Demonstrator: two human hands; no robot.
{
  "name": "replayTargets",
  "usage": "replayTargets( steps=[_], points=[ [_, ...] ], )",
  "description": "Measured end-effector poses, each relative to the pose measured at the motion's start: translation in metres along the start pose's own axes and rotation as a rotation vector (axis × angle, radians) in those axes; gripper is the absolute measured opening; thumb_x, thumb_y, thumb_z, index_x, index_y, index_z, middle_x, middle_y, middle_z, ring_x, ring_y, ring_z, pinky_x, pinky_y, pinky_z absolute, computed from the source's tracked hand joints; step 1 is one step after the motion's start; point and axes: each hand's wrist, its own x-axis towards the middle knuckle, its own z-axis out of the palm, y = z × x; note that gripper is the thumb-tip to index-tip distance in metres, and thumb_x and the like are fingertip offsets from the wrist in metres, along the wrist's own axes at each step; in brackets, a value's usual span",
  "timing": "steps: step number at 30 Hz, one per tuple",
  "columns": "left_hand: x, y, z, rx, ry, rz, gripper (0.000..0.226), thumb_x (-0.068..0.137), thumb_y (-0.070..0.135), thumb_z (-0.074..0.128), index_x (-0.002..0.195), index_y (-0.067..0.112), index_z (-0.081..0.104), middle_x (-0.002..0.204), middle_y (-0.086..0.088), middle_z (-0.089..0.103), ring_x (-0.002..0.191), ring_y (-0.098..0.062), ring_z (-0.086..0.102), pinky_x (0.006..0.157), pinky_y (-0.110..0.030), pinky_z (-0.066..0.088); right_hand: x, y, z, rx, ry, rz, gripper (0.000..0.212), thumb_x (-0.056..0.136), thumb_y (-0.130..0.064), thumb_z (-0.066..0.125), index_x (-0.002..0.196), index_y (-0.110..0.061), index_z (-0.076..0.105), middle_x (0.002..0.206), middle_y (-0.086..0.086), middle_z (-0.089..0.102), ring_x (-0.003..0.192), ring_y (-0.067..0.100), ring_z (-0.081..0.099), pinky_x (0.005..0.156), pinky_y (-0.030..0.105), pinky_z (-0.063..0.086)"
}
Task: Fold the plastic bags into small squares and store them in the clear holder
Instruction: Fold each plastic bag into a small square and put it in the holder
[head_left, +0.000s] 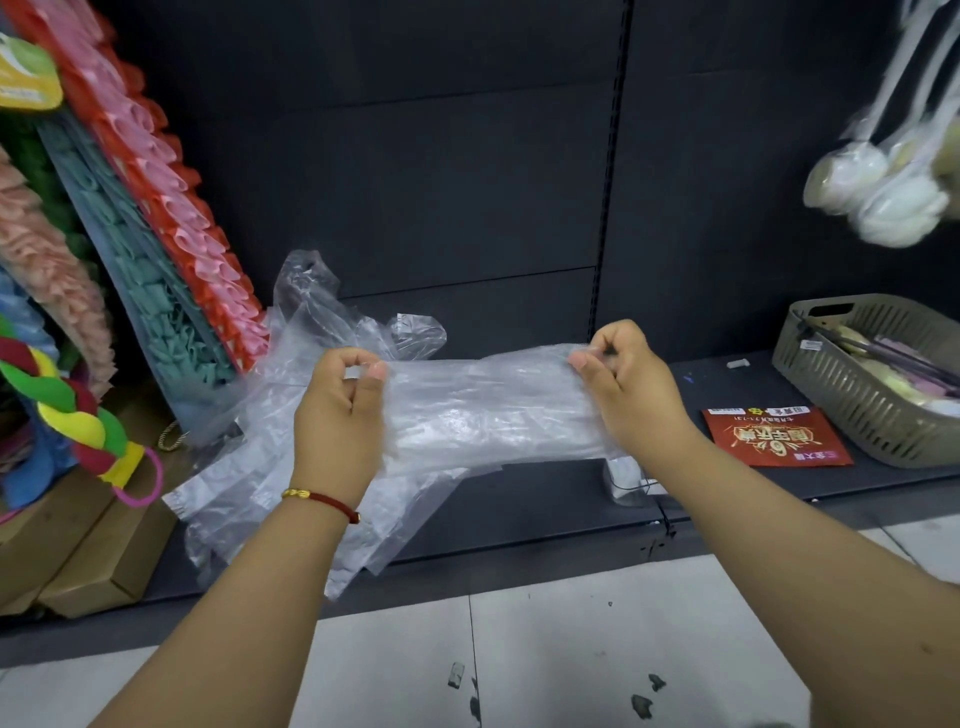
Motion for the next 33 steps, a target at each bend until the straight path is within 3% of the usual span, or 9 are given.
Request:
replayTargets(
  steps=[5,8,12,16,19,21,28,30,33],
  points=[
    [0.002,0.004,0.001,-0.126,0.025,-0.168,0.030,0.100,0.027,0.052,0.129,0.027,0.044,0.059,0.001,0.047,0.040,-0.001,0.045,0.040,-0.019,0.039,0.001,0.001,-0.001,0.035,-0.014,0.017,0.020,0.093,-0.031,0.062,0.095,-0.022,0.045,0.068,0.007,0.047,0.058,0.016,0.042,0.043,0.016,0.036],
    [0.000,0.009,-0.001,-0.238,-0.055,-0.264,0.049,0.099,0.033,0.053,0.143,0.042,0.033,0.102,0.015,0.057,0.072,0.006,0.057,0.067,-0.017,0.047,0.002,0.002,-0.002,0.073,-0.005,0.055,0.028,0.092,-0.031,0.065,0.112,-0.024,0.045,0.061,0.005,0.042,0.049,0.008,0.039,0.042,0.011,0.034],
    [-0.001,0.003,-0.006,-0.361,-0.274,-0.283,0.032,0.092,0.014,0.066,0.114,0.037,0.063,0.066,0.004,0.056,0.060,-0.003,0.056,0.058,-0.017,0.047,0.003,0.003,-0.005,0.141,-0.035,0.112,0.051,0.092,-0.030,0.065,0.135,-0.034,0.037,0.056,0.001,0.039,0.046,0.005,0.039,0.049,0.009,0.037],
    [0.000,-0.002,-0.007,-0.364,-0.160,-0.293,0.018,0.091,0.003,0.064,0.084,0.019,0.069,0.085,0.002,0.067,0.071,-0.002,0.062,0.058,-0.012,0.049,0.004,0.006,-0.008,0.288,-0.236,0.177,0.052,0.091,-0.033,0.066,0.126,-0.058,0.037,0.076,0.004,0.062,0.087,0.011,0.064,0.087,0.024,0.047],
    [0.001,-0.005,-0.008,-0.372,-0.134,-0.309,0.017,0.091,0.002,0.064,0.085,0.017,0.070,0.089,-0.001,0.070,0.081,-0.006,0.065,0.066,-0.010,0.051,0.003,0.011,-0.007,0.328,-0.391,0.167,0.037,0.087,-0.024,0.072,0.108,-0.052,0.061,0.094,0.015,0.067,0.095,0.018,0.065,0.103,0.044,0.047],
    [0.002,-0.004,-0.010,-0.379,-0.141,-0.331,0.017,0.091,0.004,0.063,0.086,0.018,0.071,0.089,0.000,0.070,0.082,-0.006,0.064,0.067,-0.010,0.052,0.001,0.012,-0.006,0.350,-0.399,0.161,0.028,0.085,-0.012,0.074,0.095,-0.037,0.072,0.096,0.034,0.058,0.089,0.022,0.057,0.100,0.045,0.047],
    [0.010,-0.007,-0.031,-0.316,-0.408,-0.342,0.027,0.070,0.011,0.079,0.094,0.024,0.077,0.098,0.001,0.066,0.093,-0.016,0.057,0.086,-0.027,0.050,0.003,0.011,-0.012,0.362,-0.322,0.165,0.023,0.075,-0.008,0.081,0.089,-0.026,0.079,0.088,0.022,0.059,0.083,0.022,0.052,0.087,0.032,0.050],
    [0.011,-0.005,-0.034,-0.312,-0.425,-0.344,0.033,0.061,0.016,0.080,0.093,0.023,0.077,0.094,-0.004,0.061,0.090,-0.021,0.055,0.092,-0.034,0.049,0.002,0.011,-0.012,0.350,-0.317,0.164,0.026,0.072,-0.006,0.083,0.090,-0.024,0.079,0.083,0.013,0.057,0.077,0.018,0.049,0.082,0.029,0.049],
    [0.011,-0.005,-0.036,-0.267,-0.450,-0.298,0.034,0.071,-0.001,0.076,0.097,0.021,0.073,0.095,0.008,0.072,0.099,-0.013,0.065,0.087,-0.018,0.053,0.002,0.011,-0.012,0.302,-0.271,0.169,0.030,0.074,-0.001,0.081,0.097,-0.020,0.076,0.068,-0.012,0.058,0.061,0.005,0.044,0.067,0.016,0.045]
  ],
)
